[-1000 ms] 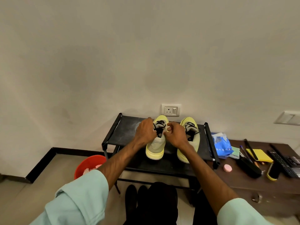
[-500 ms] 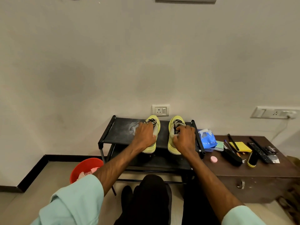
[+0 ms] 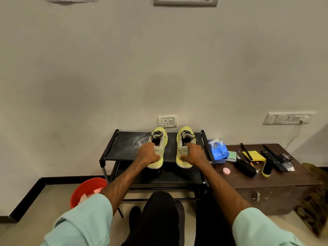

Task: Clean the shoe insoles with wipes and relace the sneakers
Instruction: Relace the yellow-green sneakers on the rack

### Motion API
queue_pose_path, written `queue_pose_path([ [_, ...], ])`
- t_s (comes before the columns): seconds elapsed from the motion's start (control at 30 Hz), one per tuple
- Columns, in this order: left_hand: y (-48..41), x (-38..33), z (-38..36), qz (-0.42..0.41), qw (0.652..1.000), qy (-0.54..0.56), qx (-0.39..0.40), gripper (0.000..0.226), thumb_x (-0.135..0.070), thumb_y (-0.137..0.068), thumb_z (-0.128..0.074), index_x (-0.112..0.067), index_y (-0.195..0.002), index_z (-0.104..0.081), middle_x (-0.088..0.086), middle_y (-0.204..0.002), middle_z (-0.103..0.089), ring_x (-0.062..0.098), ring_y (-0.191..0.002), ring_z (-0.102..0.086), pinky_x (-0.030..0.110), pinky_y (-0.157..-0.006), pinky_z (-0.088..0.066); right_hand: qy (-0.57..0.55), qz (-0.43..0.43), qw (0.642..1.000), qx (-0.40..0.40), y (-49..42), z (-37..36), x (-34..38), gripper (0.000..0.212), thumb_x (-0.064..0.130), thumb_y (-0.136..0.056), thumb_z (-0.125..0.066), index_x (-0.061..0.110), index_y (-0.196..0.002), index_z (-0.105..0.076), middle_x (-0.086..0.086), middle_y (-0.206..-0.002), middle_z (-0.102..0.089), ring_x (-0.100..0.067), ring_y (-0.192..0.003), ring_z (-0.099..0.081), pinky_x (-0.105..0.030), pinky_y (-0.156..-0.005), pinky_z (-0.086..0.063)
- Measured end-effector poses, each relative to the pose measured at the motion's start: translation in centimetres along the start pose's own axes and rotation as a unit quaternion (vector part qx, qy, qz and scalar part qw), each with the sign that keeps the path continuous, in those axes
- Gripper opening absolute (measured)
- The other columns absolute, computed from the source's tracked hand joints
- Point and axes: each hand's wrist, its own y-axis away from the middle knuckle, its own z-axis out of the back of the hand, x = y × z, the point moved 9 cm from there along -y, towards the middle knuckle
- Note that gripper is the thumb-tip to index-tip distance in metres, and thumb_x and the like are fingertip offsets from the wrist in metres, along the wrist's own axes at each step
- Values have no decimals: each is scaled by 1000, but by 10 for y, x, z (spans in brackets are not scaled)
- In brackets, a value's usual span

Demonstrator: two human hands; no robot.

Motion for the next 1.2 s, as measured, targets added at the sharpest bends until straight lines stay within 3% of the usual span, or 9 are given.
queue_pose_path([
  [0.17,-2,6,1,-15,1000,21,-5,48,-29,-72,-87,-10,-110,-66,4,-112,-64,24,-106,-60,37,-87,-55,-20,-18,1000,-17,0,-2,2,55,30,-82,-83,13,-128,-59,-11,-128,-62,-29,-112,-63,-38,-90,-56],
  [0.33,8,20,9,-13,996,59,-58,53,-35,-68,-89,-15,-113,-67,4,-108,-69,21,-94,-65,37,-80,-59,-56,-18,995,-74,11,-1,3,54,26,-84,-80,12,-132,-60,-12,-132,-62,-32,-117,-62,-40,-92,-54],
  [0.5,29,28,21,-34,991,108,-73,43,-37,-69,-90,-18,-103,-71,1,-97,-73,12,-81,-67,36,-74,-60,-85,30,990,-106,28,3,35,46,32,-82,-80,16,-122,-64,-9,-121,-66,-31,-109,-66,-39,-86,-56],
  [0.67,58,41,73,-30,984,111,-133,50,-46,-67,-90,-21,-106,-72,-4,-96,-73,12,-80,-67,35,-71,-60,-93,97,984,-116,47,19,87,38,35,-79,-82,17,-109,-67,-5,-106,-71,-29,-97,-69,-37,-78,-57],
  [0.8,87,53,121,-40,980,68,-182,47,-53,-66,-88,-21,-96,-73,-3,-86,-71,14,-74,-65,26,-59,-48,-107,139,978,-116,64,23,133,38,35,-77,-83,19,-109,-69,-3,-101,-73,-26,-93,-70,-38,-80,-59],
  [0.87,103,61,144,-41,978,48,-201,48,-55,-66,-87,-20,-96,-73,-2,-84,-69,16,-73,-64,24,-56,-40,-116,161,974,-111,74,20,160,38,33,-77,-84,19,-109,-69,-2,-100,-73,-22,-92,-69,-34,-79,-57],
  [1.03,141,86,193,-45,975,-33,-214,51,-65,-63,-84,-21,-87,-74,0,-77,-70,21,-70,-65,31,-59,-45,-93,220,968,-73,97,6,222,35,37,-75,-80,22,-104,-68,-1,-97,-73,-22,-89,-69,-31,-73,-53],
  [1.13,167,108,221,-28,981,-73,-175,62,-81,-56,-76,-25,-81,-74,-7,-66,-69,16,-64,-67,36,-61,-53,-51,278,959,-16,117,-9,258,39,40,-73,-77,23,-107,-68,-2,-100,-73,-22,-88,-68,-35,-75,-57],
  [1.2,186,126,231,3,992,-55,-109,63,-82,-56,-76,-26,-84,-75,-9,-59,-69,10,-57,-69,39,-64,-58,-37,309,950,36,132,-27,280,41,39,-71,-78,21,-106,-69,-1,-97,-73,-21,-85,-67,-37,-73,-58],
])
